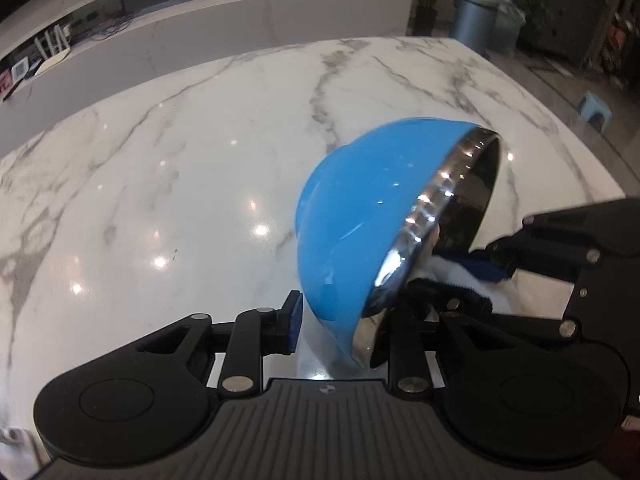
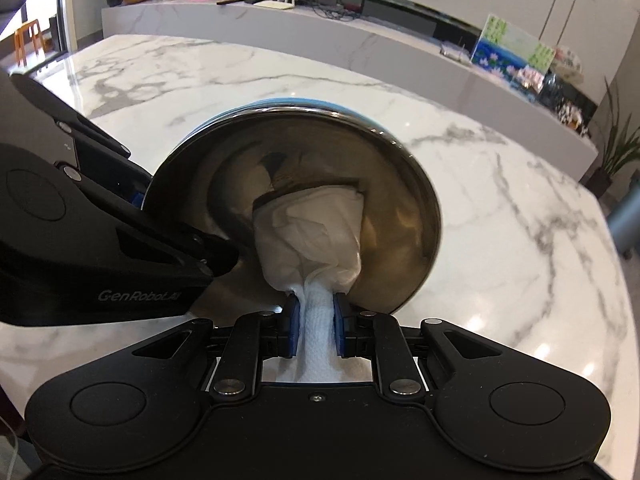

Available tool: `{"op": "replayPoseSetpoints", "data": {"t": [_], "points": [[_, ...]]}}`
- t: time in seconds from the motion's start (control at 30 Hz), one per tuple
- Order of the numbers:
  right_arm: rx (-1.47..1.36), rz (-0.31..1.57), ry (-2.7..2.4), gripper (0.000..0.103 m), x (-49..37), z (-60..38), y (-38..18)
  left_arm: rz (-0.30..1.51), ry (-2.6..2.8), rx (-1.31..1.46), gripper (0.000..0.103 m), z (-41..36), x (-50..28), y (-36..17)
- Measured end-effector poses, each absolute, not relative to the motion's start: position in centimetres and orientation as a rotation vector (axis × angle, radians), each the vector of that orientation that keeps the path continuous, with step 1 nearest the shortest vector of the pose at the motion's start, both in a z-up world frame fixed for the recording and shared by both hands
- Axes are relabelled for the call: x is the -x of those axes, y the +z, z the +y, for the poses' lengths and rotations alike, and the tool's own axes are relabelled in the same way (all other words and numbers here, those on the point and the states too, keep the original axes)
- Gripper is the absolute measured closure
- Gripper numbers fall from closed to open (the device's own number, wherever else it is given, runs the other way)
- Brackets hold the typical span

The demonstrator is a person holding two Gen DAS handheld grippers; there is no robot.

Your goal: Clean bowl

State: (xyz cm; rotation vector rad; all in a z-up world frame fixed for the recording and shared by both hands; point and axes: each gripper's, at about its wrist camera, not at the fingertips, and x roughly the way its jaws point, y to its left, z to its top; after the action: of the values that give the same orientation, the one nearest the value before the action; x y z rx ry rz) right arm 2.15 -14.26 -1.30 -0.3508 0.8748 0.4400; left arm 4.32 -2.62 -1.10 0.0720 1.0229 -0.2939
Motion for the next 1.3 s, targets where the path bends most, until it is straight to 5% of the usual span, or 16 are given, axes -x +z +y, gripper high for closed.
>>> {"op": "replayPoseSetpoints", "data": {"t": [0.23, 0.37, 0.93, 1.3], "points": [[0.254, 0.919, 0.451, 0.088, -2.1, -14.5, -1.2, 1.006, -0.293, -0.016, 0.074, -2.6, -4.7, -1.4], [0.245, 0.923, 0.455, 0.088, -1.9, -14.6, -1.1, 1.008, -0.31, -0.015, 0.085, -2.7, -4.8, -1.4], [0.476, 0.813, 0.401, 0.089, -0.8, -13.1, -1.7, 1.043, -0.318, -0.104, 0.084, -3.1, -4.6, -0.9], [0.336, 0.886, 0.437, 0.089, -1.0, -13.1, -1.8, 1.021, -0.309, -0.078, 0.083, -3.1, -4.6, -1.1]]}}
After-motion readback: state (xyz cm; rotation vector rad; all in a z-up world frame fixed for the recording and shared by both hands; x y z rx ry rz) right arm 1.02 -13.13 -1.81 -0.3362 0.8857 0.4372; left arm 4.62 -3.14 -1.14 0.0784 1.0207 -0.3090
